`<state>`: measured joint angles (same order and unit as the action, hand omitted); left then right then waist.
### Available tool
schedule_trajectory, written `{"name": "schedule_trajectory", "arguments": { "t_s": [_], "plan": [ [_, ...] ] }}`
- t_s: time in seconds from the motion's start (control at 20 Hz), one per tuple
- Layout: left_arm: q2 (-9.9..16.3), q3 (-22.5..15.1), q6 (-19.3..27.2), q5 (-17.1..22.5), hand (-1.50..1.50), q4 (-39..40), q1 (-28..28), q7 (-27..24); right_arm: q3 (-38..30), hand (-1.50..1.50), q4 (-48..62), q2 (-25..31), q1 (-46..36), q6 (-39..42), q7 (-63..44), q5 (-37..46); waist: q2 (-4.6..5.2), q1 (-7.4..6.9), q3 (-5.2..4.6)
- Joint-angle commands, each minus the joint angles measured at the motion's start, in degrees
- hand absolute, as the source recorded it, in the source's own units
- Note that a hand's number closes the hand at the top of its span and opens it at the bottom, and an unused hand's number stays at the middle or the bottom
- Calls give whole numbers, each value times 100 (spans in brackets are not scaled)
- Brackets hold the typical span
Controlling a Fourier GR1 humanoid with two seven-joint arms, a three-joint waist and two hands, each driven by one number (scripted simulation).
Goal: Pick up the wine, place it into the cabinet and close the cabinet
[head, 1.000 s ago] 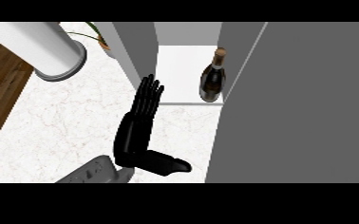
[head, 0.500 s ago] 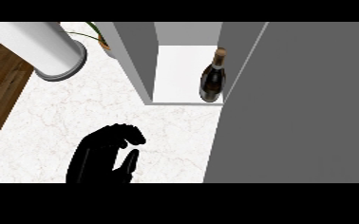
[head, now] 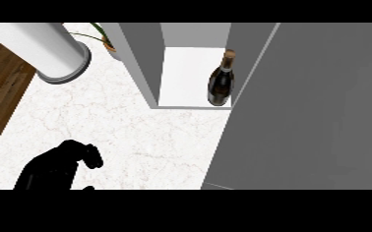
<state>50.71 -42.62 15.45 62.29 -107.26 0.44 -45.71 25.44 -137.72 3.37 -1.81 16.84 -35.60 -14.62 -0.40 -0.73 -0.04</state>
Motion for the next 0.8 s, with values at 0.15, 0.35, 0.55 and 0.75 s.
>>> {"name": "schedule_trajectory", "arguments": {
  "t_s": [0.15, 0.35, 0.55, 0.75],
  "plan": [
    [715, 921, -988, 584, -150, -64, 961, -434, 1618, 150, -648, -330, -580, -959, -832, 666, -21, -30, -14],
    [1127, 1368, -1312, 947, -150, -5, 1386, -452, 2523, 150, 52, -331, -1053, -1521, -913, 1185, -34, -86, -19],
    [1246, 1584, -1818, 1007, -150, 379, 1688, -635, 2930, 150, 635, -330, -1891, -2577, -669, 1492, -29, -149, -23],
    [1468, 1835, -2200, 1033, -150, 726, 1922, -771, 3133, 150, 765, -315, -2417, -3203, -653, 1699, -68, -194, -38]
  ]
}}
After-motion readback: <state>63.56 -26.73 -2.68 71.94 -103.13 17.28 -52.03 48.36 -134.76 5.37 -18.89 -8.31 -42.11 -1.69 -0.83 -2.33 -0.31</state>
